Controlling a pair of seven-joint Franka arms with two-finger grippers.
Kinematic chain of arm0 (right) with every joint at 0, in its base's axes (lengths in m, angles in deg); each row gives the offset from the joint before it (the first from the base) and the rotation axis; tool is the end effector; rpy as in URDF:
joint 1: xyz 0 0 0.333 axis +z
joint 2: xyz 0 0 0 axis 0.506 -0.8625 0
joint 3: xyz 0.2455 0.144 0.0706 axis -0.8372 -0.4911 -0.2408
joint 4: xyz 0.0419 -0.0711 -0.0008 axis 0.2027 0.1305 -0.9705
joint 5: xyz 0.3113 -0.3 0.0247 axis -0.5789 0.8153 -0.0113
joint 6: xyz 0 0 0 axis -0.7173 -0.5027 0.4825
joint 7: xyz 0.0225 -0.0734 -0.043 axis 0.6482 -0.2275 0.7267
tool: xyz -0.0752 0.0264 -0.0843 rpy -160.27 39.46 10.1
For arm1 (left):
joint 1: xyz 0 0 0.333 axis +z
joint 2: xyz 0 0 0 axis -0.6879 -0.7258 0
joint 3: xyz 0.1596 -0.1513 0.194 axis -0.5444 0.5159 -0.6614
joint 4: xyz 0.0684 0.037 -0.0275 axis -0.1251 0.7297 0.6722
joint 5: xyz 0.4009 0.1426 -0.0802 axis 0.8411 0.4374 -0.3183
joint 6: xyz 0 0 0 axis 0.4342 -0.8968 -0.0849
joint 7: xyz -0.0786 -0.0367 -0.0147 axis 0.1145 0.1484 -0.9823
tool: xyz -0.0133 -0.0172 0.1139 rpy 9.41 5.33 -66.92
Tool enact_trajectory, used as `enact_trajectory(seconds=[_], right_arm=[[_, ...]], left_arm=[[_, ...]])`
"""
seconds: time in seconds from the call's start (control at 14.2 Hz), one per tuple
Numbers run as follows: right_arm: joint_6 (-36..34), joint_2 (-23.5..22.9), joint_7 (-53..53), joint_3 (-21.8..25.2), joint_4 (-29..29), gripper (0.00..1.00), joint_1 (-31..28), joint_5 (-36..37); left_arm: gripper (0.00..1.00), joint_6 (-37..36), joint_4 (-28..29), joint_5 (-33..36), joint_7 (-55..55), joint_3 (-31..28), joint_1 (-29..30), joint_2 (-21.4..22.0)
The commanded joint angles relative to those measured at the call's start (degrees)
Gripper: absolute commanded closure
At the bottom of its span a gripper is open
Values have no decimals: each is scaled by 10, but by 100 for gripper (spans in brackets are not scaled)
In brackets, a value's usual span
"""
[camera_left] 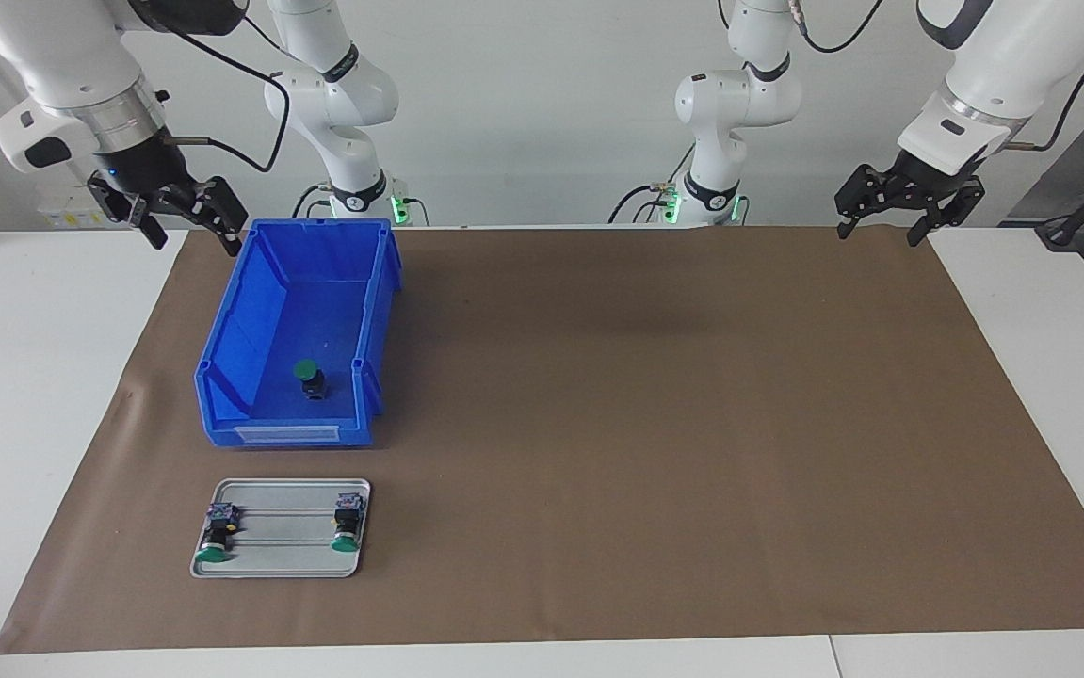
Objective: Place and press button with both arms
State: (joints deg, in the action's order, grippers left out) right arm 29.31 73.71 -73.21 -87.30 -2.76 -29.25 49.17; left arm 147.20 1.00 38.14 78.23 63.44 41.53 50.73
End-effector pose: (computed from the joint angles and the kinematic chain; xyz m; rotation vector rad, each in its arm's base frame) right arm 0.5979 -0.0140 0.6289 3.0997 -0.2019 0.0034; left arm 0.5759 -0.0212 0.6100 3.0921 -0.2926 -0.0545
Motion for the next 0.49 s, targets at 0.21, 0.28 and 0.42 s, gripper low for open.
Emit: enact_trajectory(seconds=[0.21, 0.28, 0.42], right_arm=[[-5, -13, -9, -8, -12, 0, 13, 18], [-5, -11, -9, -8, -5, 0, 14, 20], [-8, -6, -9, -8, 1, 0, 13, 19]], left_arm=[[0, 11, 21, 8, -3, 3, 5, 16], [0, 11, 21, 8, -3, 3, 4, 16], [0, 11, 21, 8, -3, 3, 5, 16]])
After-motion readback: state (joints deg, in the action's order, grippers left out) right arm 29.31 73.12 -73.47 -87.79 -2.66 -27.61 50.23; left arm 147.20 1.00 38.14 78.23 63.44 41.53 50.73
